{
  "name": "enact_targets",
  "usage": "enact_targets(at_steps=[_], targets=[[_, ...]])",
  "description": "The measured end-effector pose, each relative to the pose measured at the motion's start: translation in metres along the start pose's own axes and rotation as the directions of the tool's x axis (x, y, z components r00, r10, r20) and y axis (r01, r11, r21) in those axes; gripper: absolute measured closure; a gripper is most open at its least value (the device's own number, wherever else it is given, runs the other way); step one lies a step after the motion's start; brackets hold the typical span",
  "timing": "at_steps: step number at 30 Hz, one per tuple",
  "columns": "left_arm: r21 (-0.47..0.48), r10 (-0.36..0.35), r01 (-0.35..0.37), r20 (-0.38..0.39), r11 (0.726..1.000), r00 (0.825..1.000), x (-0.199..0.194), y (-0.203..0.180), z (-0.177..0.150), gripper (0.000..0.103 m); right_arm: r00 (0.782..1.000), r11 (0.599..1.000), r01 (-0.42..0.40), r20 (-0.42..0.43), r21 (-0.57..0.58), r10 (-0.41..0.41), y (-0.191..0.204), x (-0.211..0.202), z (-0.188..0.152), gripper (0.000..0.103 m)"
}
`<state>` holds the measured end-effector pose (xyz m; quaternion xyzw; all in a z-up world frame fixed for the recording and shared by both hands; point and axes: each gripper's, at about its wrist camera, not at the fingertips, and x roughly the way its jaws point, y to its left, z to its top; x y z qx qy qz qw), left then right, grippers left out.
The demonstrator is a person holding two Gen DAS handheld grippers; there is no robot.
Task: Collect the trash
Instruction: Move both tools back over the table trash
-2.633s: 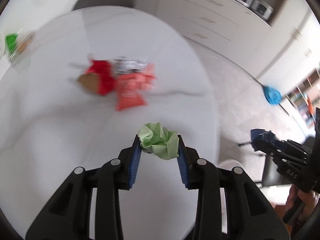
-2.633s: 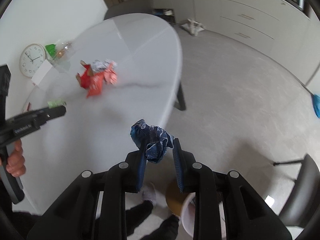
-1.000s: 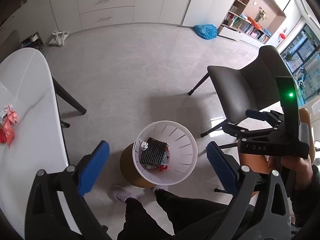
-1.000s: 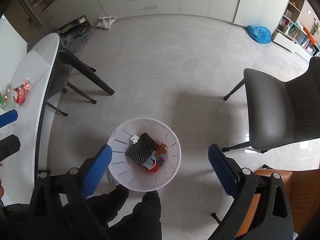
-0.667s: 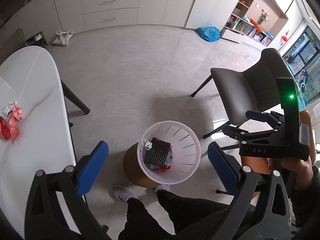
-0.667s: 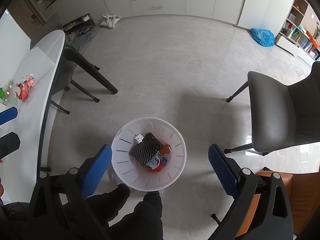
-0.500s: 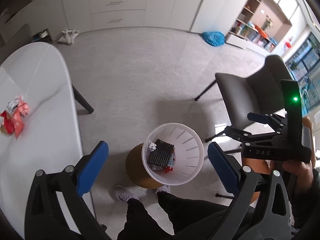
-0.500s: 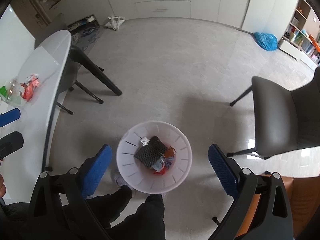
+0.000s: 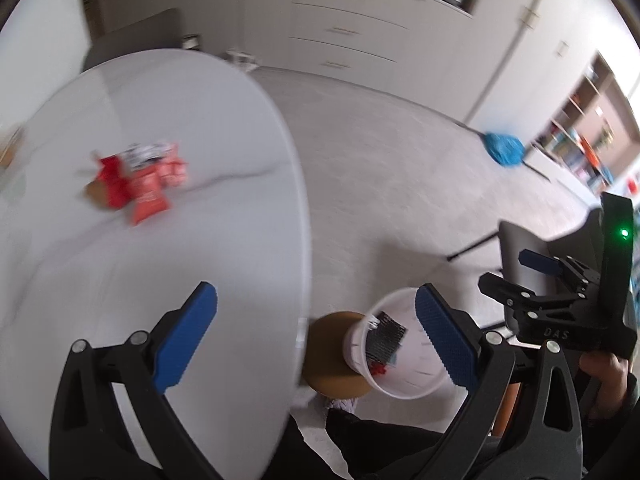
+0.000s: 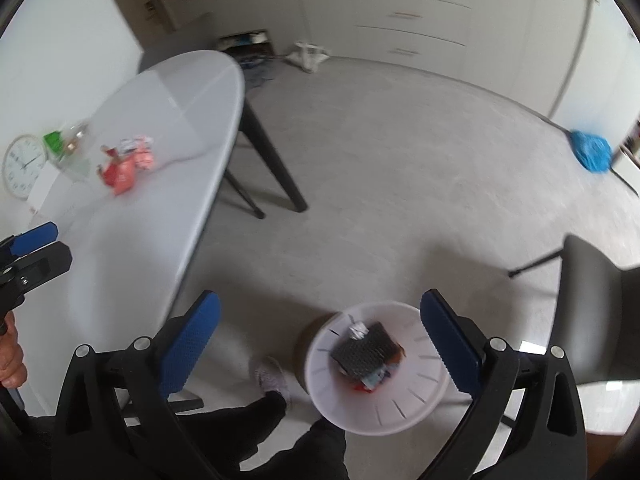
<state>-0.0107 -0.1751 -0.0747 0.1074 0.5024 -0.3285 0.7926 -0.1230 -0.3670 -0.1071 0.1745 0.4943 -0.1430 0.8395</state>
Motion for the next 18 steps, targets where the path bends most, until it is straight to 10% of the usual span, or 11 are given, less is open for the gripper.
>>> enact_targets(at_steps=[18], targets=[[-0.179, 0.156, -0.15, 0.02, 0.972, 0.988, 0.023, 0.109, 0.027, 0.008, 0.994, 0.989, -0.107, 0.028, -0.103, 0.11, 0.089, 0.02, 0.063, 0.003]])
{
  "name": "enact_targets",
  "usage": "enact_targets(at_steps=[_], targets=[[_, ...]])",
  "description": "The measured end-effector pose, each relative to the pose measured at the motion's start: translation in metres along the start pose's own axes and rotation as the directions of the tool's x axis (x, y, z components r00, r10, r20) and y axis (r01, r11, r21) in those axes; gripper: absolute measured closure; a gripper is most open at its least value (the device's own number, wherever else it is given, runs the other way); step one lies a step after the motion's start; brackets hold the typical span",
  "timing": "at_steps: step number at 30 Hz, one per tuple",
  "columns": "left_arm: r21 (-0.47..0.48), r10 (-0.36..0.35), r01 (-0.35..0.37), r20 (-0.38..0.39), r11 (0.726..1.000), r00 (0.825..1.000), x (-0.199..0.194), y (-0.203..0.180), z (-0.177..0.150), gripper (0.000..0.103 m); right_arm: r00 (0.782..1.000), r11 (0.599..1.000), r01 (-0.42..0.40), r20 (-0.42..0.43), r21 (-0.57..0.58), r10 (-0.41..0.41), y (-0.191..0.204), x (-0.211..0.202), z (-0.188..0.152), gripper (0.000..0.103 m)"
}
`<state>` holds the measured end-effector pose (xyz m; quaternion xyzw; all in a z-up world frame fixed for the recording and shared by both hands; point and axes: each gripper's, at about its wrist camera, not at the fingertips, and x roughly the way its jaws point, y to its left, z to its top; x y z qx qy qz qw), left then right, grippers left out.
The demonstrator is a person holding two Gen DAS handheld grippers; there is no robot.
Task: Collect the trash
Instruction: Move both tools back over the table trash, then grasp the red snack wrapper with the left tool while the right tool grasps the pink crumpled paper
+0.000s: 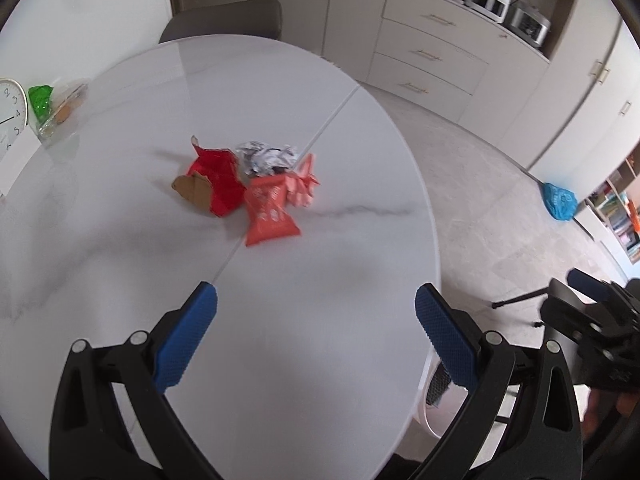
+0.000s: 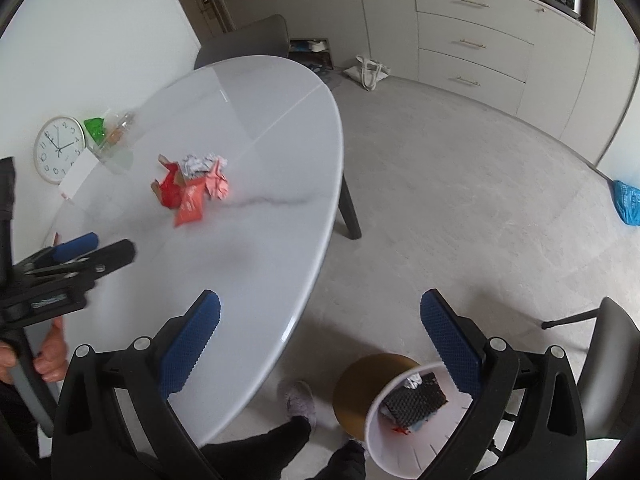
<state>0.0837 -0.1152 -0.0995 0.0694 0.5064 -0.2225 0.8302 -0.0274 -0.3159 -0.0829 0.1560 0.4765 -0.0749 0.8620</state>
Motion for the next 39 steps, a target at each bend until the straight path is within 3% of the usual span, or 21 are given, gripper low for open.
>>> enact_targets(at_steps=[6, 13, 18, 22, 23, 25, 33, 39], targets=[[-0.065, 0.014, -0.016, -0.032, 0.998, 0.999, 0.049, 0.016, 0.028, 0.01, 1.0, 1.0, -0.01, -0.029, -0.004, 0.01, 0.005, 0.02, 0.019, 0.003], [-0.083, 0.06, -0.069, -0.103, 0.994, 0.993, 0.109, 0.026, 0.049, 0.022, 0.997, 1.0, -0.013, -0.082, -0.003, 0.012, -0.001, 0.049, 0.034, 0.003], [-0.077, 0.084, -0.096, -0.139, 0.992, 0.987, 0.134, 0.03, 0.056, 0.024, 0.994, 1.0, -0.018, -0.11, 0.0, 0.018, -0.004, 0.068, 0.042, 0.003], [-0.07, 0.099, -0.113, -0.175, 0.991, 0.98, 0.148, 0.033, 0.058, 0.048, 0.992, 1.0, -0.027, -0.126, -0.006, 0.026, -0.002, 0.078, 0.046, 0.003], [-0.072, 0.106, -0.121, -0.182, 0.99, 0.978, 0.151, 0.034, 0.058, 0.055, 0.991, 1.0, -0.029, -0.128, -0.009, 0.028, -0.002, 0.079, 0.047, 0.003], [-0.08, 0.106, -0.122, -0.188, 0.989, 0.977, 0.154, 0.036, 0.058, 0.058, 0.991, 0.999, -0.034, -0.129, -0.02, 0.031, 0.001, 0.083, 0.051, 0.003], [-0.113, 0.08, -0.102, -0.182, 0.988, 0.98, 0.146, 0.048, 0.051, 0.059, 0.99, 0.992, -0.074, -0.127, -0.105, 0.06, 0.025, 0.1, 0.065, 0.003], [-0.119, 0.065, -0.086, -0.175, 0.989, 0.983, 0.118, 0.055, 0.033, 0.059, 0.984, 0.974, -0.128, -0.148, -0.189, 0.101, 0.061, 0.132, 0.082, 0.007]])
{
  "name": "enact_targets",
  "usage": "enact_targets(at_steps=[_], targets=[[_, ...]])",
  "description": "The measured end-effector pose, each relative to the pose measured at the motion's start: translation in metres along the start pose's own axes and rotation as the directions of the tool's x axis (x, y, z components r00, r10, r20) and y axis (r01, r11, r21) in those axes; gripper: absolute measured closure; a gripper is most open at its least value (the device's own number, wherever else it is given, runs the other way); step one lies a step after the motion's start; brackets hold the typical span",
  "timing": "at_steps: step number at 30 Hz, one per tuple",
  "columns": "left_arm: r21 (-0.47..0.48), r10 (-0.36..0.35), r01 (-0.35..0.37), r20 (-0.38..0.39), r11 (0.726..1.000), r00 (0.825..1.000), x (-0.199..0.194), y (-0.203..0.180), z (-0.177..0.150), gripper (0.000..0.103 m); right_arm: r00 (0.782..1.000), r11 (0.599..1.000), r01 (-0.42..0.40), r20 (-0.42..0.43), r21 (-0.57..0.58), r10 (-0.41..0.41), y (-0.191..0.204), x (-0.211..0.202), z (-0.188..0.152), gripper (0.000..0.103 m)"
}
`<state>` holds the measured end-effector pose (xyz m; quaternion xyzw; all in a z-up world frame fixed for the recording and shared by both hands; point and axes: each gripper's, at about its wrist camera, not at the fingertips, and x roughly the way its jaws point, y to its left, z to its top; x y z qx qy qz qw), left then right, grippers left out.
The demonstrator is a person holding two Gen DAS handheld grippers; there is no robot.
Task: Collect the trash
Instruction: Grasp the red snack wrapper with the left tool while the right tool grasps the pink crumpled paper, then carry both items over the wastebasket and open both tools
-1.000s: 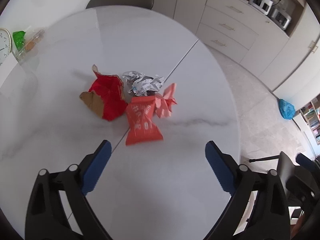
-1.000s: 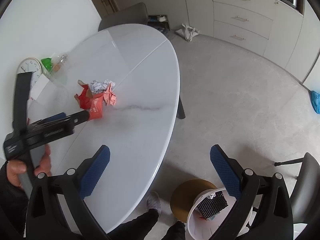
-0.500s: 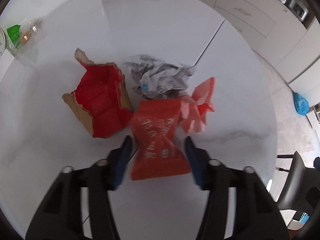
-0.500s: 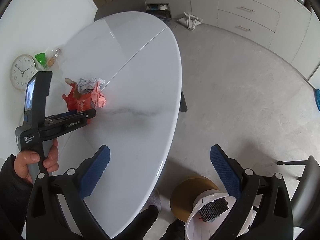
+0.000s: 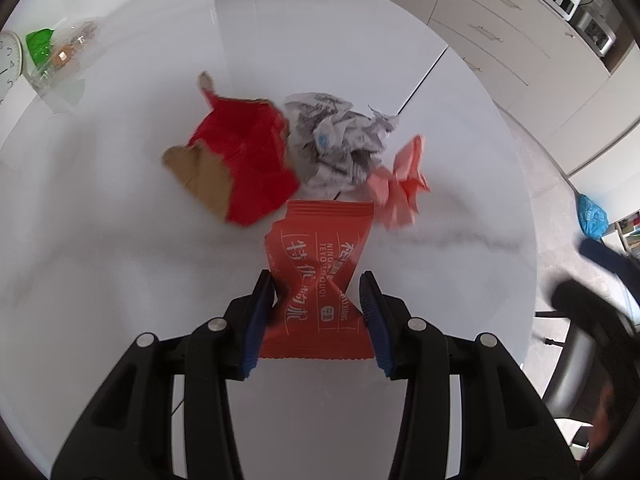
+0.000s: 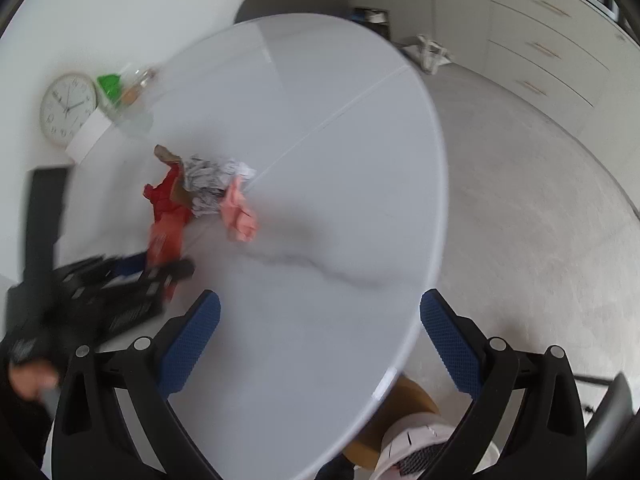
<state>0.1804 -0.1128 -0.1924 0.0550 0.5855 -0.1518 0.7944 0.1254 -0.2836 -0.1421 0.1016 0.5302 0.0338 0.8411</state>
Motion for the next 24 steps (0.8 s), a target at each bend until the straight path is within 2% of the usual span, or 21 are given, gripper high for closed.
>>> enact_targets(at_steps=[7, 14, 15, 16, 17, 18, 24], targets=[[-0.033, -0.023, 0.023, 0.005, 0.999, 1.0, -0.032, 0.024, -0.024, 0.059, 0.999, 0.989, -0.03, -0.02, -0.143, 0.027, 0.043, 0.044, 0.028, 0.022], [-0.043, -0.039, 0.039, 0.013, 0.998, 0.999, -0.049, 0.032, -0.041, 0.059, 0.998, 0.973, 0.023, -0.055, -0.228, -0.037, 0.068, 0.076, 0.036, 0.042], [-0.042, -0.039, 0.04, 0.013, 0.998, 0.999, -0.049, 0.032, -0.04, 0.059, 0.997, 0.972, 0.03, -0.063, -0.235, -0.046, 0.069, 0.08, 0.036, 0.049], [-0.041, -0.041, 0.041, 0.012, 0.998, 0.999, -0.048, 0.034, -0.043, 0.059, 0.996, 0.971, 0.033, -0.067, -0.237, -0.05, 0.07, 0.081, 0.034, 0.06], [-0.04, -0.042, 0.042, 0.012, 0.998, 0.999, -0.051, 0.034, -0.046, 0.059, 0.997, 0.97, 0.042, -0.057, -0.238, -0.057, 0.071, 0.08, 0.033, 0.064], [-0.04, -0.042, 0.043, 0.012, 0.998, 0.999, -0.051, 0.029, -0.047, 0.059, 0.997, 0.971, 0.038, -0.063, -0.235, -0.054, 0.069, 0.079, 0.031, 0.073], [-0.015, -0.058, 0.058, 0.021, 0.998, 0.998, -0.055, 0.025, -0.046, 0.059, 0.998, 0.978, 0.033, -0.04, -0.205, -0.042, 0.061, 0.053, 0.016, 0.073]])
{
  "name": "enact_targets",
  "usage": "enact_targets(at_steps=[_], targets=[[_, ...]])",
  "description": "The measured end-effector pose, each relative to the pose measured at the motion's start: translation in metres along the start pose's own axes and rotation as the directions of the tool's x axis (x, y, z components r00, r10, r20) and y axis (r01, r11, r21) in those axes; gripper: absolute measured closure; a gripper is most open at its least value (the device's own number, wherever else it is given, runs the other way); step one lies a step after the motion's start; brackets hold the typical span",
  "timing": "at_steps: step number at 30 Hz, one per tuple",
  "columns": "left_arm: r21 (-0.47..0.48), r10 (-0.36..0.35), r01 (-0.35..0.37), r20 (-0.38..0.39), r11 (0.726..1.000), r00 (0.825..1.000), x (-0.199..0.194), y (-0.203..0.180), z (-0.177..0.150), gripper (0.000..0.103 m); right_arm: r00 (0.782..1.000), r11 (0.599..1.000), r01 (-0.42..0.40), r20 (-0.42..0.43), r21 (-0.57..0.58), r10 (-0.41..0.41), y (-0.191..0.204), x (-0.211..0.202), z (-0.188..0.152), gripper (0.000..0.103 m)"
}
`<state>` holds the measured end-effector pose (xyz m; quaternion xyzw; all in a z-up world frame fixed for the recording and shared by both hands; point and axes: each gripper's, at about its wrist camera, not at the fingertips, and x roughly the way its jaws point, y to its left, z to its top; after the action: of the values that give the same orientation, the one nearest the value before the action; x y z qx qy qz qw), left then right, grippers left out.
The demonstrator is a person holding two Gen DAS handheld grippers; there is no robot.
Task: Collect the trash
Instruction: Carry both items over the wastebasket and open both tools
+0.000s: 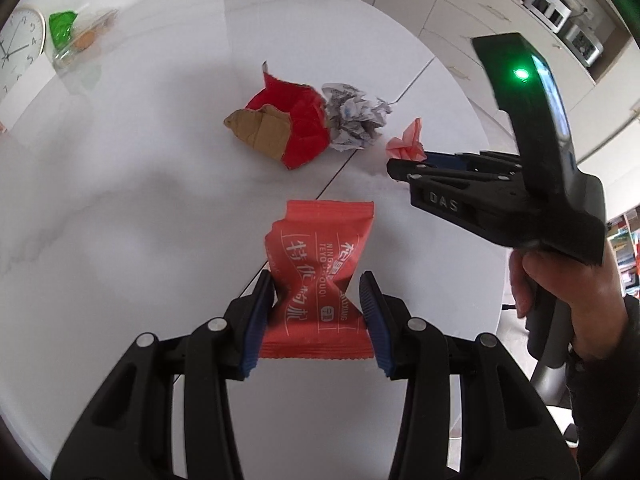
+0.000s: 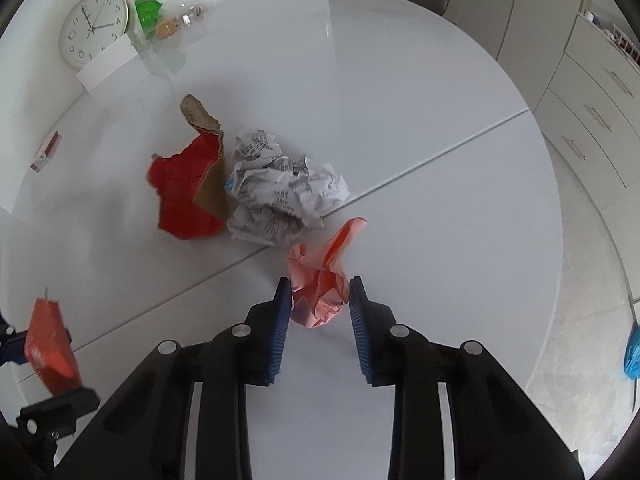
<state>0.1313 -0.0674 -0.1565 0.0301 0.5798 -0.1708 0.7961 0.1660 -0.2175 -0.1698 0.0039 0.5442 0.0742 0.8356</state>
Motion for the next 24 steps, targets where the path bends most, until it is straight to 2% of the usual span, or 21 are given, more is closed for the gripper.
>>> enact_targets(at_steps=[6, 12, 19, 24], targets=[[0.058, -0.028, 0.028, 0.007, 0.998, 1.0, -0.013, -0.019, -0.008, 0.059, 0.999, 0.996, -0.03, 0.044, 0.089, 0.026, -0.009, -0.05, -0.041, 0.073], [0.133, -0.064, 0.062, 0.009, 0.989, 0.998, -0.027, -0.053, -0.027, 0.059, 0.997, 0.983, -0.023, 0.076, 0.182, 0.009, -0.038, -0.104, -0.096, 0.073], [0.254, -0.115, 0.11, 0.004, 0.961, 0.993, -0.045, -0.106, -0.056, 0.059, 0.996, 0.957, 0.047, 0.061, 0.288, -0.067, -0.067, -0.148, -0.172, 0.071], [0.336, -0.148, 0.139, 0.003, 0.932, 0.989, -0.052, -0.14, -0.068, 0.059, 0.994, 0.925, 0.086, 0.033, 0.369, -0.105, -0.079, -0.163, -0.219, 0.071]])
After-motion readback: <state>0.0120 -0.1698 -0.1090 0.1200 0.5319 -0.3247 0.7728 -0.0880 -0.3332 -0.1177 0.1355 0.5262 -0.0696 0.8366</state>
